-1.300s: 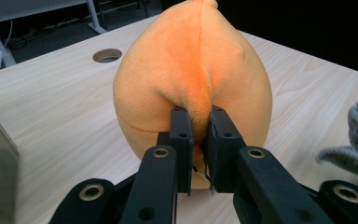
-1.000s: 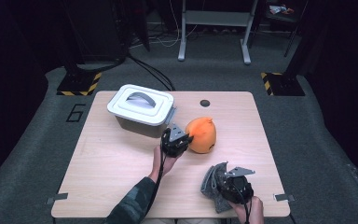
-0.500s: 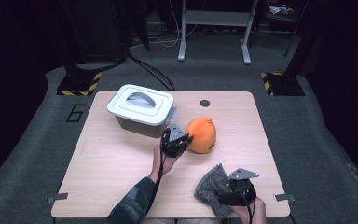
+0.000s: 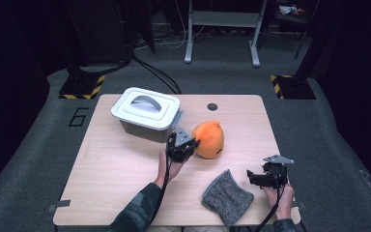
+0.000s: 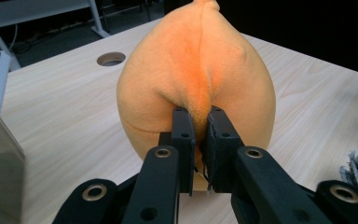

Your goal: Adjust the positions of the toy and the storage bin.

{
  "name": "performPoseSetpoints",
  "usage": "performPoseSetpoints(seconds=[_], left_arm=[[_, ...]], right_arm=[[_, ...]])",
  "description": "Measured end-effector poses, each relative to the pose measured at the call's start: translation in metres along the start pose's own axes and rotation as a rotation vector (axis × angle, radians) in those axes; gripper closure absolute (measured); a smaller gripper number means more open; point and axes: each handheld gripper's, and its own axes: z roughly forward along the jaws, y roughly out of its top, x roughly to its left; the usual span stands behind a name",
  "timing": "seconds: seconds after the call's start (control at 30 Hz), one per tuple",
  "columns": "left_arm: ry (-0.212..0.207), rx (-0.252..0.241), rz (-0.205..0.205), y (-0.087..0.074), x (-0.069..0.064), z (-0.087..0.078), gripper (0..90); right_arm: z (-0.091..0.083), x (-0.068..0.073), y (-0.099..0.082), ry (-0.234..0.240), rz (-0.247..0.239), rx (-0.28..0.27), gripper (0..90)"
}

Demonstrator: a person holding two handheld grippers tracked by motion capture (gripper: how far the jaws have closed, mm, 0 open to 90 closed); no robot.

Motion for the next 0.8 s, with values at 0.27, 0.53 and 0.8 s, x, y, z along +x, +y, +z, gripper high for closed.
performPoseSetpoints(seconds=[0.27, 0.53, 0.8], left_arm=[[0.009, -0.019, 0.017, 0.006, -0.001, -0.001, 83.2], [0.005, -0.026, 0.019, 0.015, -0.001, -0.011, 83.2], [-0.004, -0.019, 0.008, 0.017, 0.0, -0.031, 83.0]], right_arm=[[0.026, -0.014, -0.008, -0.035, 0.0, 0.017, 5.5], [0.028, -0.017, -0.012, -0.017, 0.012, -0.016, 5.2], [0.027, -0.017, -0.012, -0.015, -0.001, -0.02, 5.9]])
